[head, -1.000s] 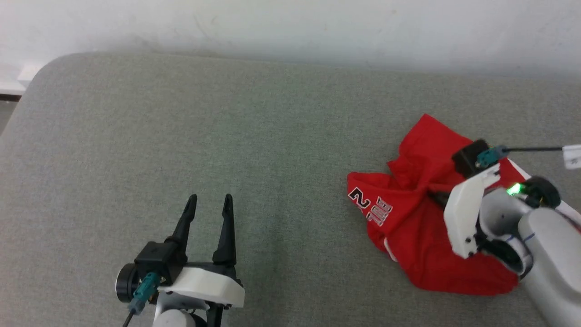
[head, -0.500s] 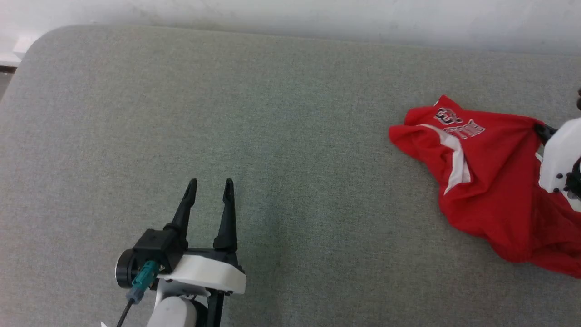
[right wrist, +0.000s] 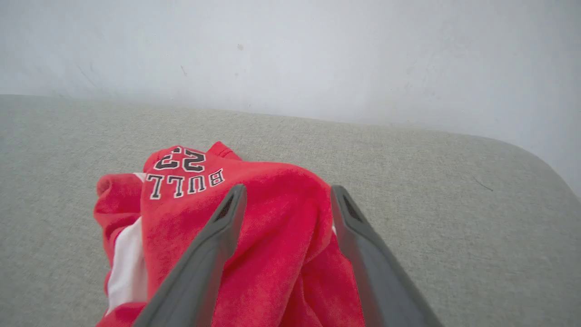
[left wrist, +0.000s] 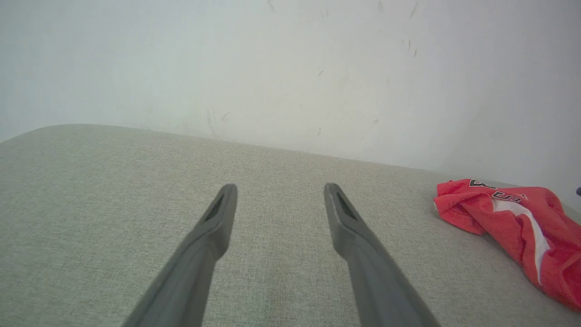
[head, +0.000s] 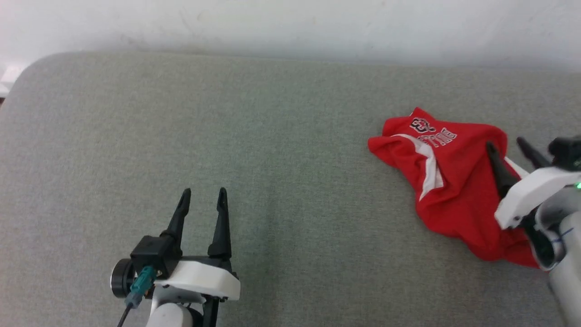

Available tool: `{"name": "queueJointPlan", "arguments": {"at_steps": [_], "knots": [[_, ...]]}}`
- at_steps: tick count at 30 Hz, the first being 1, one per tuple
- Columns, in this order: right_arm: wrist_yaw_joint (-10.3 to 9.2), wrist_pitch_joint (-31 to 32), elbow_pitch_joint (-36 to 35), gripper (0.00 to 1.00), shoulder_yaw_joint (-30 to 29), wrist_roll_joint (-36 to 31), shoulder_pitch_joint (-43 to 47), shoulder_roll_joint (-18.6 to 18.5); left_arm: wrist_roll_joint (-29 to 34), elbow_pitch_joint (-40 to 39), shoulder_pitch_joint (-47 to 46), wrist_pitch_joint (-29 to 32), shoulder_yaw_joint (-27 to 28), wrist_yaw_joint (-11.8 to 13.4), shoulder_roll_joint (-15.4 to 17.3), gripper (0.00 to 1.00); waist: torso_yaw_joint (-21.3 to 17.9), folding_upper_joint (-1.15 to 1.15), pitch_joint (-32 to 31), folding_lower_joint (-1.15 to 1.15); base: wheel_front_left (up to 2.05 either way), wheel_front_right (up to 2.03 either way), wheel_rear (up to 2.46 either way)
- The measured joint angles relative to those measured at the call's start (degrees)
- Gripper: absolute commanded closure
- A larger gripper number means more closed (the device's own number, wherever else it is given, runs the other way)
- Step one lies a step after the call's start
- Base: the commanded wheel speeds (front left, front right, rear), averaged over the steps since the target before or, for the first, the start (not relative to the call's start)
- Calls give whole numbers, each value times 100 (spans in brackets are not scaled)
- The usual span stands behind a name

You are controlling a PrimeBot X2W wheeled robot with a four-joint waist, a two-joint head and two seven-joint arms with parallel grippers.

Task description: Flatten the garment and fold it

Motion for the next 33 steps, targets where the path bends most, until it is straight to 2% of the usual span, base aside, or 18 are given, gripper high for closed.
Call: {"name": "queueJointPlan", "arguments": {"at_steps": [4, 11, 14, 20, 21, 22, 23, 24, 25, 29, 33], "knots": [[0, 253, -492, 0, 203, 22, 368, 168, 37, 13, 91, 1, 55, -2, 7, 0, -139, 0, -163, 0, 0, 0, 0], [0, 1640, -1311, 0, 907, 305, 477, 198, 53, 30, 101, 1, 30, -8, 7, 0, -285, 0, -297, -1, 0, 0, 0], [0, 2196, -1210, 0, 1048, 354, 413, 221, 68, 31, 100, 1, 1, -55, 7, 0, -254, 0, -250, 0, 0, 0, 0], [0, 2824, -290, 0, 1085, 392, 166, 330, 82, 57, 98, 1, -54, -59, 4, 0, -101, 0, -173, 1, 0, 0, 0], [0, 2893, -162, 3, 1093, 432, 154, 361, 82, 68, 98, 1, -58, -59, 4, 0, -74, 0, -170, 1, 0, 0, 0], [0, 2984, -51, 40, 1104, 467, 104, 383, 82, 71, 98, 1, -56, -59, 3, 0, -51, 0, -170, 0, 0, 0, 0], [0, 3103, 38, 57, 1112, 528, 34, 390, 82, 74, 98, 1, -57, -59, 3, 0, -30, 0, -174, 0, 0, 0, 0], [-1, 3164, 91, 70, 1118, 615, -19, 406, 82, 82, 98, 1, -55, -59, 3, 0, -15, 0, -185, 0, 0, 0, 0], [-1, 3164, 109, 100, 1138, 673, -41, 414, 82, 92, 98, 1, -51, -59, 3, 0, -5, 0, -203, 1, 0, 0, 0], [-1, 2758, -45, 100, 1435, 772, -20, 469, 82, 142, 106, 1, -24, -58, 8, 0, -9, 0, -315, 1, 0, 0, 0], [-1, 2399, -720, 100, 1964, 869, 6, 550, 82, 193, 139, 1, 15, -56, 34, 0, -35, 0, -461, 0, 0, 0, 0]]}}
